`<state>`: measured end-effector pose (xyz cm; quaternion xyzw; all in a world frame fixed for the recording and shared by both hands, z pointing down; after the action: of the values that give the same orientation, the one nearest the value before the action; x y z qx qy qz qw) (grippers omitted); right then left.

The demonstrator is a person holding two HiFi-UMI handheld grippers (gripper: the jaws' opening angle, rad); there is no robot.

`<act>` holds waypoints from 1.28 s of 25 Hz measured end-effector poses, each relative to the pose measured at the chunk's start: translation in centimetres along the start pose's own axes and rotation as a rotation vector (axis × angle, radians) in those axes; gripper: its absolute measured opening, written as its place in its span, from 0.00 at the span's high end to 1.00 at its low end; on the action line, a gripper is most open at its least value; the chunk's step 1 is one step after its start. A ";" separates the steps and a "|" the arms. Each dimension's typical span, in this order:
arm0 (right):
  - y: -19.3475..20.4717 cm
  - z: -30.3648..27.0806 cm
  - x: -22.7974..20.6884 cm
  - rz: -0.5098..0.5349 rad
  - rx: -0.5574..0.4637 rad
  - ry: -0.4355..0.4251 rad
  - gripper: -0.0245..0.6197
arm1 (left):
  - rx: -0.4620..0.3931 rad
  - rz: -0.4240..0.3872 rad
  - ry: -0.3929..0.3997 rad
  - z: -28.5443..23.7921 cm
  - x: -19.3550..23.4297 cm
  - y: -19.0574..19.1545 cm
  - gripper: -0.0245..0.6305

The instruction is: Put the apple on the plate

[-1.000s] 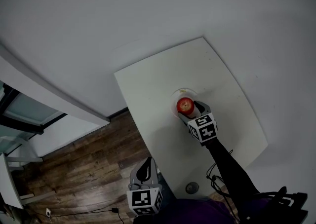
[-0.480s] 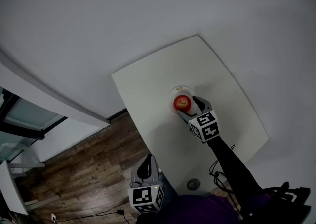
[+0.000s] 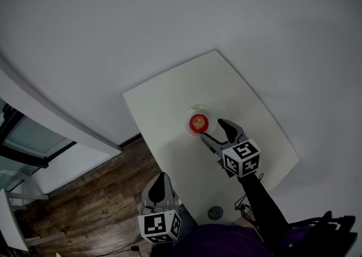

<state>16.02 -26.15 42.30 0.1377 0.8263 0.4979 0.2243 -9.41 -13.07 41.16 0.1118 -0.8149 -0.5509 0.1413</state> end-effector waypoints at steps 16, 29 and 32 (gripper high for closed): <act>-0.2 9.8 4.4 0.037 -0.121 -0.009 0.94 | -0.136 -0.051 0.040 3.8 -4.0 -2.7 0.95; -0.5 12.5 5.4 0.067 -0.177 0.010 0.95 | -0.179 -0.081 0.049 4.6 -5.5 -2.8 0.95; -0.7 12.6 5.7 0.074 -0.183 0.010 0.95 | -0.184 -0.080 0.054 4.8 -5.6 -2.9 0.95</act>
<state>17.51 -14.35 35.24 0.1447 0.7729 0.5800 0.2131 -5.82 -8.10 36.15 0.1453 -0.7516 -0.6255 0.1507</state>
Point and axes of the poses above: the fingertips, and each gripper's own axes: z backward along the fingers, x to its left, y out of its underside, the point moved 10 cm from there along z, backward along the fingers, and after that the axes turned 8 degrees about -z, right-handed, at the moved point
